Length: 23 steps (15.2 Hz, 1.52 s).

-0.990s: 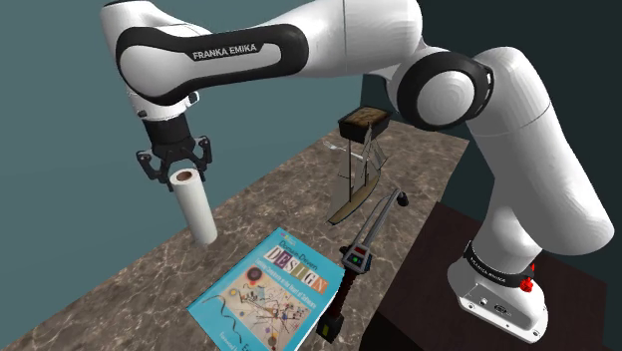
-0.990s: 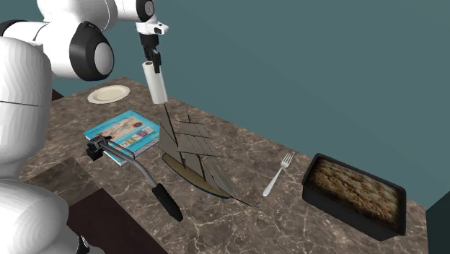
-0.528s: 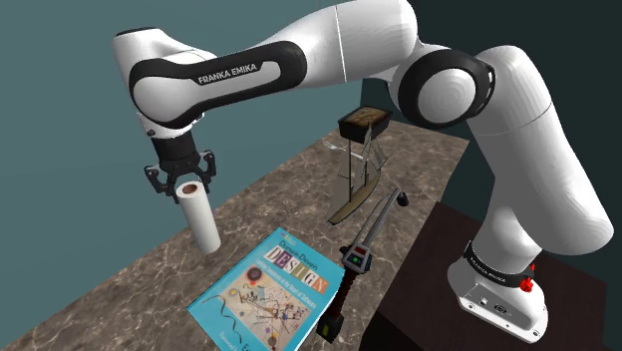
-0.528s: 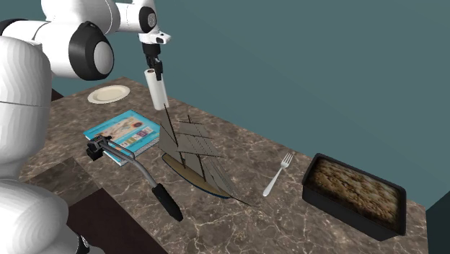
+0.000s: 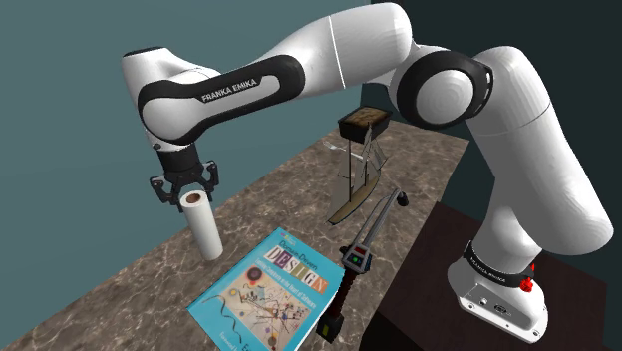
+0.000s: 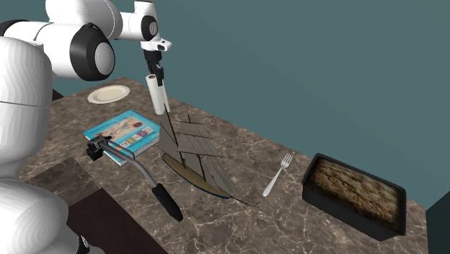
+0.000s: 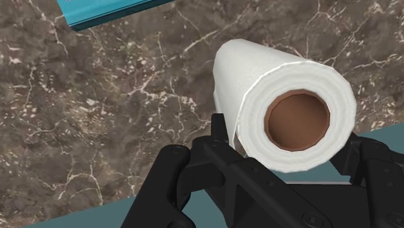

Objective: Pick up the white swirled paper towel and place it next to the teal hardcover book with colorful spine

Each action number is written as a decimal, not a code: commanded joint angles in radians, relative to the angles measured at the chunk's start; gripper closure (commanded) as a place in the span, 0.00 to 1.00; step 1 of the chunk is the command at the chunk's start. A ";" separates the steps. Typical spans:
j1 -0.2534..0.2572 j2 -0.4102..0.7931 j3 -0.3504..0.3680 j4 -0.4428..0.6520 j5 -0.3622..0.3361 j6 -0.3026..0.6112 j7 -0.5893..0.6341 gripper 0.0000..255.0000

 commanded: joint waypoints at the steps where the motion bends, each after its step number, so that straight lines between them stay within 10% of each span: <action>1: 0.000 0.000 0.000 -0.001 0.000 0.002 0.000 1.00; 5: 0.000 0.000 0.000 -0.001 0.000 0.002 0.000 1.00; 6: 0.000 0.000 0.000 -0.001 0.000 0.002 0.000 0.00; 23: 0.003 -0.005 0.001 0.117 0.002 -0.122 -0.003 0.00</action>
